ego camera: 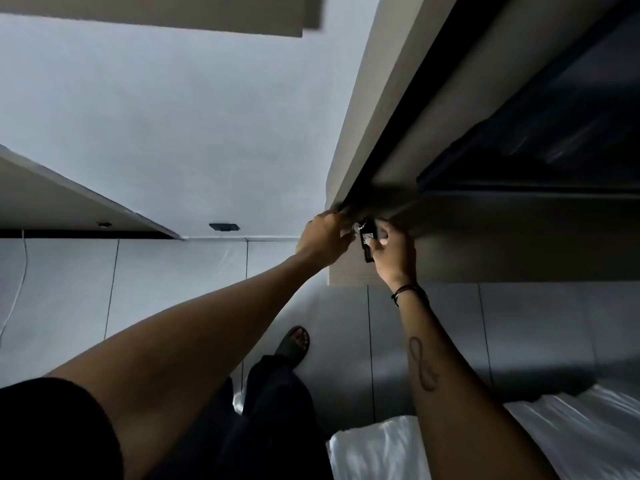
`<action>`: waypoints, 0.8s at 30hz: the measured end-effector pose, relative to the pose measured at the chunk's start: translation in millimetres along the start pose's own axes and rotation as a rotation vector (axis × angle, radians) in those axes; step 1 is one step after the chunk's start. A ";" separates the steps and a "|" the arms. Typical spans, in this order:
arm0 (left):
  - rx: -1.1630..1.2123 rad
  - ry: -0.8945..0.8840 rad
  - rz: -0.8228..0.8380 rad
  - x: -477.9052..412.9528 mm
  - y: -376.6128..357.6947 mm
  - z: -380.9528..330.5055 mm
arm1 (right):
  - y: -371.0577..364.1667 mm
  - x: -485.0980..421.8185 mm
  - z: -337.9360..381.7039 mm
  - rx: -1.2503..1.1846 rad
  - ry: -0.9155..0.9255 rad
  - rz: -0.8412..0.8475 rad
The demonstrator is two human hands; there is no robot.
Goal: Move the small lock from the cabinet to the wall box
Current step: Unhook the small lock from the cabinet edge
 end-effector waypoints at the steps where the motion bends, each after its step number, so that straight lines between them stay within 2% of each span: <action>1: -0.001 0.000 0.007 -5.2 -3.2 -1.6 | -2.4 -5.4 -1.7 -0.009 -0.006 0.001; 8: -0.017 0.052 -0.061 -24.0 -24.8 -0.3 | -11.0 -25.8 -10.8 -0.018 -0.044 -0.032; 14: 0.024 0.191 -0.094 -25.2 -35.7 6.8 | -19.1 -30.2 -20.6 -0.066 -0.095 -0.074; 24: 0.103 0.175 -0.147 -22.2 -35.6 11.4 | -22.5 -36.6 -29.8 -0.219 -0.147 -0.072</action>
Point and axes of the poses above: each hand's wrist, its own x-axis away from the middle knuckle, its own y-axis out of the back of the hand, z = x × y, the point moved 9 cm from there along -x, towards the middle knuckle, and after that the axes turned 6 degrees about -x, right-handed, at the moved point
